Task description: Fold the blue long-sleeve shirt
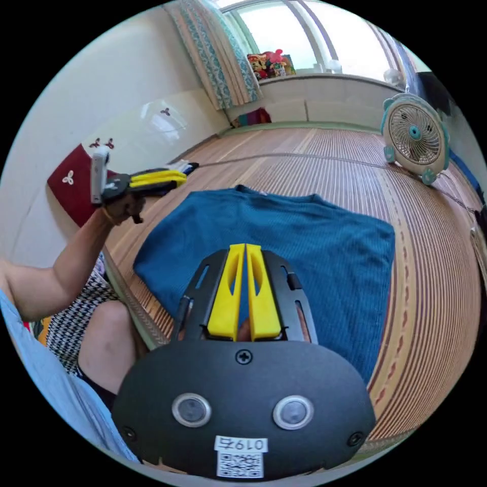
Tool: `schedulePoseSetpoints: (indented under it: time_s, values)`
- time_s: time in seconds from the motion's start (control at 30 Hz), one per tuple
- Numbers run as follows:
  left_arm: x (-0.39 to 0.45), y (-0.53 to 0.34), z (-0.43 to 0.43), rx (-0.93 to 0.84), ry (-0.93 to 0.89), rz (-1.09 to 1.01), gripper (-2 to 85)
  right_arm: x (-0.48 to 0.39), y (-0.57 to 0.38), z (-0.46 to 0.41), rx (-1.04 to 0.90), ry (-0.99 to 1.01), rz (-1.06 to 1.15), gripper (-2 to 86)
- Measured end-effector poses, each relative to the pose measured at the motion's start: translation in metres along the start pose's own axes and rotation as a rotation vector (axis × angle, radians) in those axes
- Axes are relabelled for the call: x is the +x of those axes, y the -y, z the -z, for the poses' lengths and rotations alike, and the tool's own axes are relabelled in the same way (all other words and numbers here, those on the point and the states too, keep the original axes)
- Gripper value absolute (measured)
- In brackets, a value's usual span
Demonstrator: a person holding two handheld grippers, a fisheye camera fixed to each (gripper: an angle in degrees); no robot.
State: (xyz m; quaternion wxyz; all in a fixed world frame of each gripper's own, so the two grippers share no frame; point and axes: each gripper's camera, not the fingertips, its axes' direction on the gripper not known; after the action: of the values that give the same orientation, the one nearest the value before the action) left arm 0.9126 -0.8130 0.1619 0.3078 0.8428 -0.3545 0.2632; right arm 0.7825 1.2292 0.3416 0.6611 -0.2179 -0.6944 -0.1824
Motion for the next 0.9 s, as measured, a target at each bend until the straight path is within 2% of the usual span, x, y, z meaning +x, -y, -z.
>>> schedulePoseSetpoints:
  time_s: [0.1,0.17,0.27,0.37,0.63,0.9]
  values:
    - [0.005,0.035,-0.039,-0.132,-0.044,-0.196,0.7,0.02,0.008,0.011,0.068,0.024,-0.041,0.4]
    - [0.012,0.058,-0.07,-0.248,-0.064,-0.298,0.7,0.023,0.008,0.0,-0.002,-0.033,-0.029,2.1]
    - [0.018,0.085,-0.093,-0.296,-0.102,-0.343,0.8,0.003,0.004,0.0,-0.04,-0.155,0.038,4.3]
    - [0.02,0.112,-0.11,-0.318,-0.122,-0.352,0.9,-0.018,0.0,-0.017,-0.118,-0.286,0.134,4.8]
    - [0.012,0.159,-0.132,-0.352,-0.193,-0.331,0.9,-0.055,-0.008,-0.059,-0.264,-0.427,0.264,4.1]
    - [-0.001,0.2,-0.146,-0.386,-0.244,-0.325,0.8,-0.076,-0.014,-0.068,-0.279,-0.51,0.326,2.4]
